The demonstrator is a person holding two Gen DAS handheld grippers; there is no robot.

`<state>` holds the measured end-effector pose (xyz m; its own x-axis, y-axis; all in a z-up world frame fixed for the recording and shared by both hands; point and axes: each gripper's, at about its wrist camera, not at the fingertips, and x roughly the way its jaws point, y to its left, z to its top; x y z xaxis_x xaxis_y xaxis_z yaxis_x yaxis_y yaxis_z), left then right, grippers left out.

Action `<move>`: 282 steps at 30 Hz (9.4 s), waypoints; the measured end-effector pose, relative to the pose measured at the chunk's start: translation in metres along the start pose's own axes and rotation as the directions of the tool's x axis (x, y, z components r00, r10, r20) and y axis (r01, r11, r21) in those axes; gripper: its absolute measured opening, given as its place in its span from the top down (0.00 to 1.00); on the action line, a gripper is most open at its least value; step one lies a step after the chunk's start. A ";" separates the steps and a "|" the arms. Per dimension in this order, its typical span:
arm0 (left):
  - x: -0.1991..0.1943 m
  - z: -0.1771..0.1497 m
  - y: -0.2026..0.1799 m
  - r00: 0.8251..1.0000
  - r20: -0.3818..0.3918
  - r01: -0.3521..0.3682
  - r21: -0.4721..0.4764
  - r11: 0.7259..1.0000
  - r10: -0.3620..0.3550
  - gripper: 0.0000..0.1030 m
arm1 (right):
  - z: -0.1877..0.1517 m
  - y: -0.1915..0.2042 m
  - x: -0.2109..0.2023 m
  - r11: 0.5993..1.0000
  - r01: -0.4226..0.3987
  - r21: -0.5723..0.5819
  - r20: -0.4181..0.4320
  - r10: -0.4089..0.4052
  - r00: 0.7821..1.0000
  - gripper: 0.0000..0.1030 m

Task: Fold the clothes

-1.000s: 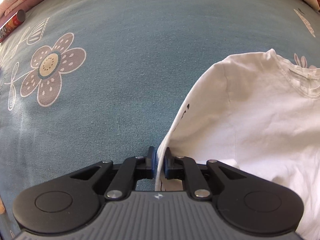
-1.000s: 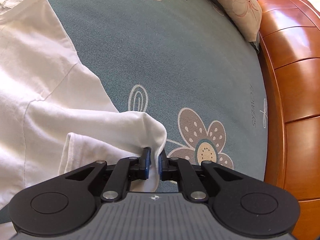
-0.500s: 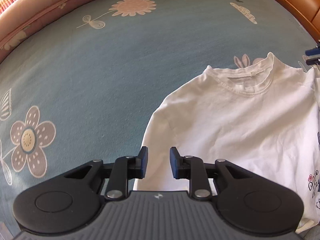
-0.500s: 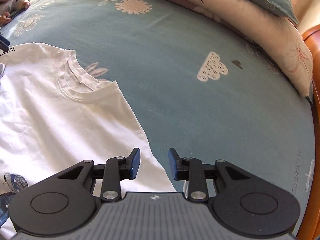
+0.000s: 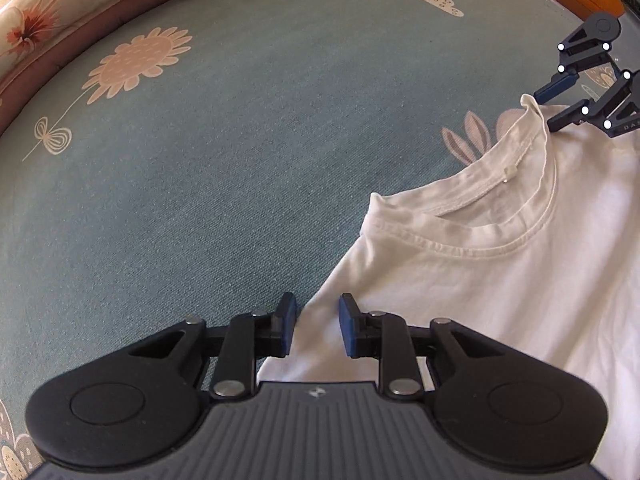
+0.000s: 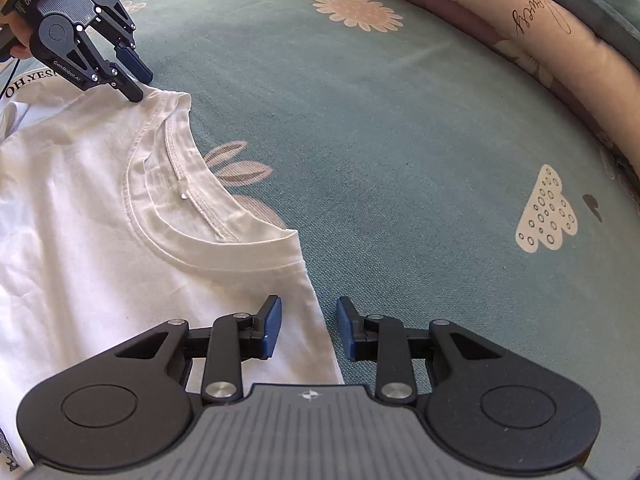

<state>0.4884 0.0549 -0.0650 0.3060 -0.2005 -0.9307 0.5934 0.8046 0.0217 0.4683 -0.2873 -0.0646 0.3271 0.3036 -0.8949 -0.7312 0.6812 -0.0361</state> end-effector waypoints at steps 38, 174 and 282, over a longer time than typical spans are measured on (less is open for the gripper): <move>-0.125 -0.068 -0.053 0.992 0.119 -0.013 -0.250 0.968 0.044 0.85 | -0.001 0.104 -0.068 0.977 0.073 0.201 0.079 -0.090 0.993 0.80; -0.157 -0.303 -0.098 0.972 0.228 0.199 -0.648 0.735 -0.062 0.79 | 0.055 0.258 -0.031 0.687 -0.230 0.690 0.155 0.170 0.973 0.94; -0.224 -0.416 0.136 0.912 -0.275 -0.349 -0.911 0.222 0.306 0.92 | 0.038 0.264 -0.026 0.822 -0.100 0.561 0.039 0.094 0.995 0.57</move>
<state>0.1909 0.4421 -0.0050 0.2562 0.2171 -0.9420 -0.6529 0.7574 -0.0030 0.2890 -0.0900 -0.0343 0.2797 0.3919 -0.8765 -0.2975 0.9034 0.3090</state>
